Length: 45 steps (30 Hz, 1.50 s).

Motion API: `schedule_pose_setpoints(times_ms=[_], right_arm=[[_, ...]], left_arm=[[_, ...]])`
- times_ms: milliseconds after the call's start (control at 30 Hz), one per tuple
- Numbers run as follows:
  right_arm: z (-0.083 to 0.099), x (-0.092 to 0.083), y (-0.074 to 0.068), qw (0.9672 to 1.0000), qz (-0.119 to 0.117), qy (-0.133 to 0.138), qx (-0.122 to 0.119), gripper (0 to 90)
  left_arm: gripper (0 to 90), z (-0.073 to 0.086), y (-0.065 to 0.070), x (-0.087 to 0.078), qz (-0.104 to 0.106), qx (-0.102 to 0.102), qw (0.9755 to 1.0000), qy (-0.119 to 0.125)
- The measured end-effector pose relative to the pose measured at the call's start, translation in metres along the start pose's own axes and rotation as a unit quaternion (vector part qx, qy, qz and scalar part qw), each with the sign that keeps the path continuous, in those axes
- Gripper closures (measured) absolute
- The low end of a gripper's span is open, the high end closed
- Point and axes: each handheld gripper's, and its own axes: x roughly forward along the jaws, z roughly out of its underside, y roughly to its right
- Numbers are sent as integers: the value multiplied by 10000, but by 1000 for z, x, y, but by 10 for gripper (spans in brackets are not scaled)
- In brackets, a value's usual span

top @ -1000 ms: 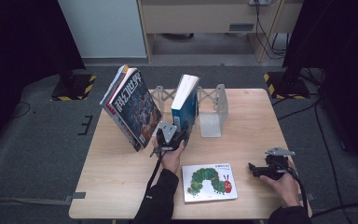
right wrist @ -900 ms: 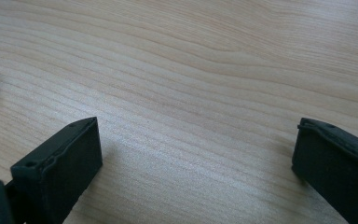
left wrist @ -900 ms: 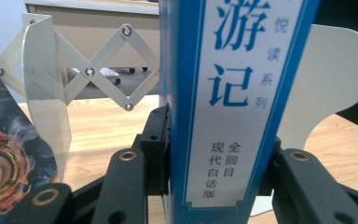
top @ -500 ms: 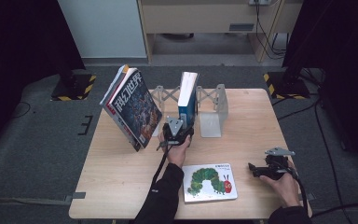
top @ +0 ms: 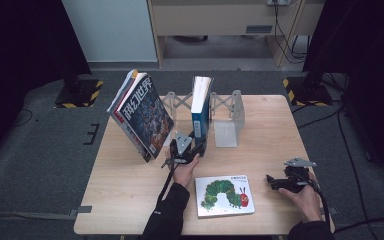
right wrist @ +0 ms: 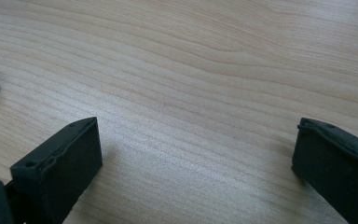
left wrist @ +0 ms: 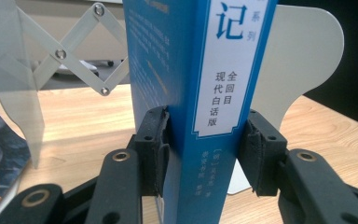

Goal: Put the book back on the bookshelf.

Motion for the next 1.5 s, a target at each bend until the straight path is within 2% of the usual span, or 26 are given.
schedule_pose_setpoints(times_ms=[300,433,467,633,833,900,1033,1200,1500], right_arm=[[0,0,0,10000,-1,-1,3,17],[0,0,0,10000,-2,-1,0,17],[0,0,0,10000,0,-4,1,17],[0,0,0,10000,0,-3,3,17],[0,0,0,10000,2,-3,0,17],[0,0,0,10000,2,-5,2,17],[0,0,0,10000,2,-3,0,17],[0,0,0,10000,2,-4,0,17],[0,0,0,10000,2,-3,1,17]], left_arm=[[513,-4,10,12,54,23,9999,-118],[482,-3,13,18,132,-54,9998,-101],[475,-3,13,20,213,-84,9997,-110],[479,0,11,17,301,-22,9995,-45],[528,6,9,8,366,14,9993,-82],[532,6,9,9,396,-38,9992,-89],[513,0,12,13,360,14,9990,-248],[501,1,15,17,325,63,9992,-216],[501,2,14,13,470,59,9984,-293]])
